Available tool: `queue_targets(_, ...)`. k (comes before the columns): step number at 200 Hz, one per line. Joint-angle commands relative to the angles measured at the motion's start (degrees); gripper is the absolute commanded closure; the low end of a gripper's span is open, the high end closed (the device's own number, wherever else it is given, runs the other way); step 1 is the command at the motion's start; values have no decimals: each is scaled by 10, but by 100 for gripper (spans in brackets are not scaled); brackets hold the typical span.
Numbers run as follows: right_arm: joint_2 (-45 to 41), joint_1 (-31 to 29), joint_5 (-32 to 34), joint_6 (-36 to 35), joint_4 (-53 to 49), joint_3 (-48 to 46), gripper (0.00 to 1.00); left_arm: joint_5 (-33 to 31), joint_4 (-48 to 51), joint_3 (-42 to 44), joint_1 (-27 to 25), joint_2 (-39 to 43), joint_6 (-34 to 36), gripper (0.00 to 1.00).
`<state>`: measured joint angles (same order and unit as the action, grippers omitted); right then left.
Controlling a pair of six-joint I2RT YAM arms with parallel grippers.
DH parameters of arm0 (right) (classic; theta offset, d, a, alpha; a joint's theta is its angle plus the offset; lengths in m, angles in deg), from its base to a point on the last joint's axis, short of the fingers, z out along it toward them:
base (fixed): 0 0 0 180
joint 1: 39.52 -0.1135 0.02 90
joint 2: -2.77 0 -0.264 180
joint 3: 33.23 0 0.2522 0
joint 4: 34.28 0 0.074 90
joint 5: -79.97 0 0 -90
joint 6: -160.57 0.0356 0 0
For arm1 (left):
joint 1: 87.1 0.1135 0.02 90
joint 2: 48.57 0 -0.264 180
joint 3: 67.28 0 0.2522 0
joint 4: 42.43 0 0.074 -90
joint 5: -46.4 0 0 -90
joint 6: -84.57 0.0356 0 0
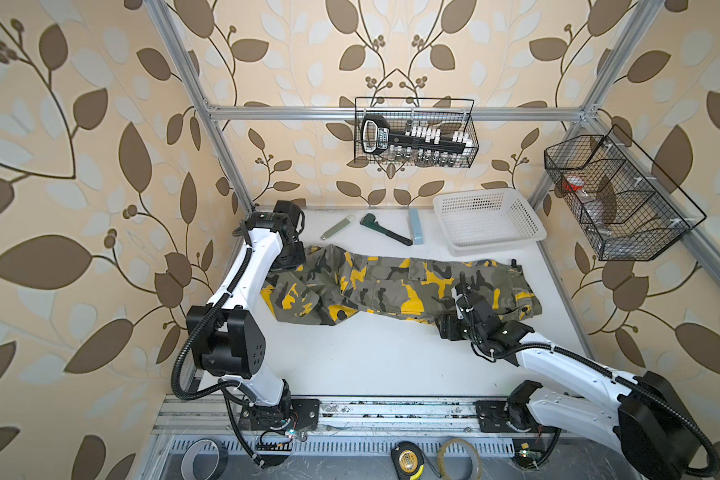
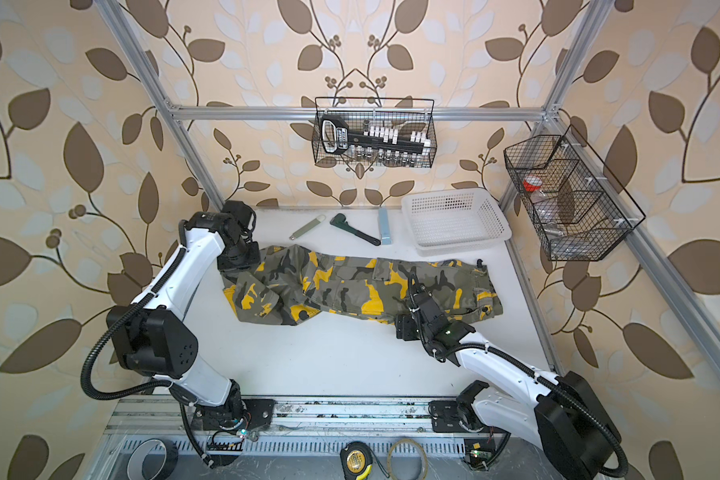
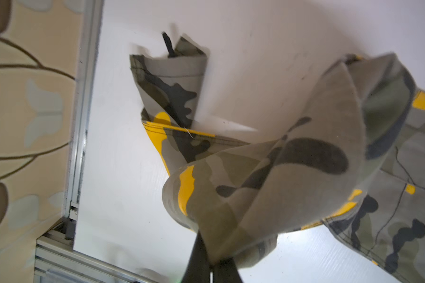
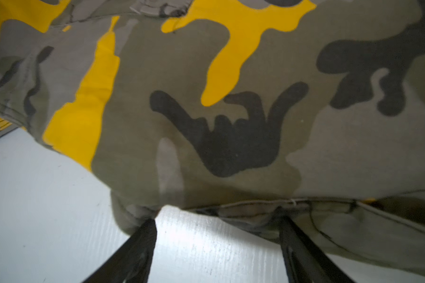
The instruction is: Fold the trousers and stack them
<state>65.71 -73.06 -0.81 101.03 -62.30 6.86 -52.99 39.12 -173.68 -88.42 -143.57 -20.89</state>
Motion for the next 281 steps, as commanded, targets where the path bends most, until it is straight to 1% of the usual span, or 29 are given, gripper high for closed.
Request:
queue_targets(1, 12, -3, 31, 31, -2, -17, 21, -14, 38, -50, 15, -70, 37, 100)
queue_targets(29, 10, -3, 46, 39, -14, -24, 22, -51, 26, -92, 29, -143, 51, 100)
queue_targets(39, 9, -2, 48, 42, -16, -25, 22, -74, 21, -108, 31, -165, 56, 100)
queue_targets(59, 4, -3, 56, 44, -25, -23, 22, -118, 7, -142, 38, -206, 65, 93)
queue_targets(65, 2, -2, 58, 44, -28, -21, 22, -132, 6, -152, 40, -219, 66, 90)
queue_targets(75, 1, -3, 59, 43, -29, -20, 23, -159, 0, -167, 41, -239, 70, 81)
queue_targets(94, -7, -5, 58, 35, -33, -8, 23, -199, 15, -202, 41, -279, 78, 59)
queue_targets(113, -27, -16, 66, 15, -47, 15, 22, -225, 16, -211, 41, -282, 81, 45)
queue_targets(125, -37, -25, 71, -10, -54, 34, 22, -244, 15, -210, 41, -274, 88, 38)
queue_targets(134, -44, -31, 68, -34, -56, 48, 21, -246, 17, -210, 45, -265, 92, 37)
queue_targets(141, -47, -33, 60, -58, -52, 57, 22, -237, 21, -209, 47, -256, 90, 36)
queue_targets(155, -45, -38, 33, -111, -36, 72, 21, -208, 27, -196, 51, -228, 80, 28)
queue_targets(167, -36, -41, 12, -159, -22, 82, 21, -150, 28, -176, 60, -199, 71, 27)
queue_targets(184, -11, -44, -22, -221, -3, 98, 20, -45, 32, -147, 75, -159, 55, 27)
queue_targets(193, 7, -49, -37, -259, 0, 110, 20, -20, 34, -130, 75, -138, 54, 27)
queue_targets(203, 30, -62, -33, -297, 5, 121, 19, 3, 30, -107, 78, -113, 54, 27)
queue_targets(214, 57, -69, -32, -334, 3, 137, 19, 49, 22, -84, 83, -85, 50, 26)
queue_targets(216, 63, -71, -32, -341, 3, 141, 19, 61, 21, -80, 85, -80, 48, 23)
queue_targets(219, 70, -74, -31, -352, 3, 145, 19, 75, 18, -75, 88, -72, 44, 13)
queue_targets(220, 72, -75, -31, -357, 3, 146, 19, 81, 17, -73, 89, -70, 42, 12)
queue_targets(226, 86, -80, -28, -378, 5, 155, 19, 105, 12, -64, 94, -56, 37, 10)
queue_targets(253, 151, -101, -20, -468, 26, 183, 17, 120, 50, -61, 93, -33, 35, 10)
queue_targets(269, 196, -111, -7, -507, 48, 195, 17, 120, 31, -7, 86, 0, 21, 9)
queue_targets(281, 234, -114, 8, -530, 46, 213, 16, 119, 10, 36, 78, 27, -2, 11)
